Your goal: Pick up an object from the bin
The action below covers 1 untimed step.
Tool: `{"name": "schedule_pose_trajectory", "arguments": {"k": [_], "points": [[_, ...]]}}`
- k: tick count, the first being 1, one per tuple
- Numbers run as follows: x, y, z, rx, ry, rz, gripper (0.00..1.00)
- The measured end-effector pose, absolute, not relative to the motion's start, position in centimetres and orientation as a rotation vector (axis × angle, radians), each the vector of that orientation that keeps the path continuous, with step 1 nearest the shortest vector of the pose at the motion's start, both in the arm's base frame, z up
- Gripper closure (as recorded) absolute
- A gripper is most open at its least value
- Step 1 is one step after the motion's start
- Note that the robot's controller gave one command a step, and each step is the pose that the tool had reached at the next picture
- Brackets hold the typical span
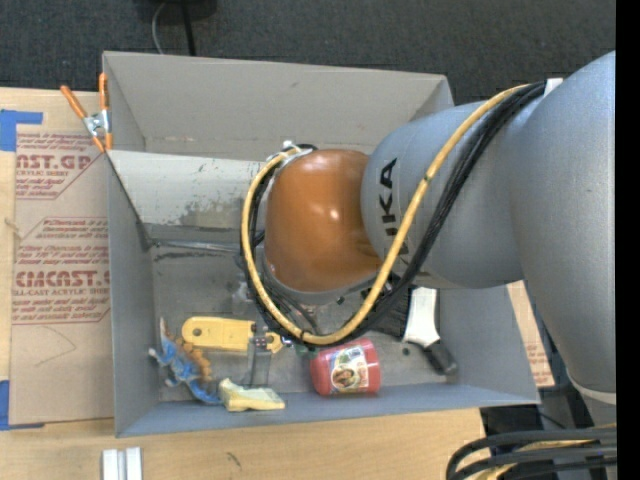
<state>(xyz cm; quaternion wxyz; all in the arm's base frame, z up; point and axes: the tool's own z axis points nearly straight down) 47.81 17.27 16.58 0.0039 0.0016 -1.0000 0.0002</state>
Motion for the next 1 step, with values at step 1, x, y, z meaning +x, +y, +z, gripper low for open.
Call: {"name": "schedule_pose_trajectory", "arguments": {"k": [1], "points": [[48.01, 17.19, 17.02, 0.002, -3.141, -0.002, 0.0]]}}
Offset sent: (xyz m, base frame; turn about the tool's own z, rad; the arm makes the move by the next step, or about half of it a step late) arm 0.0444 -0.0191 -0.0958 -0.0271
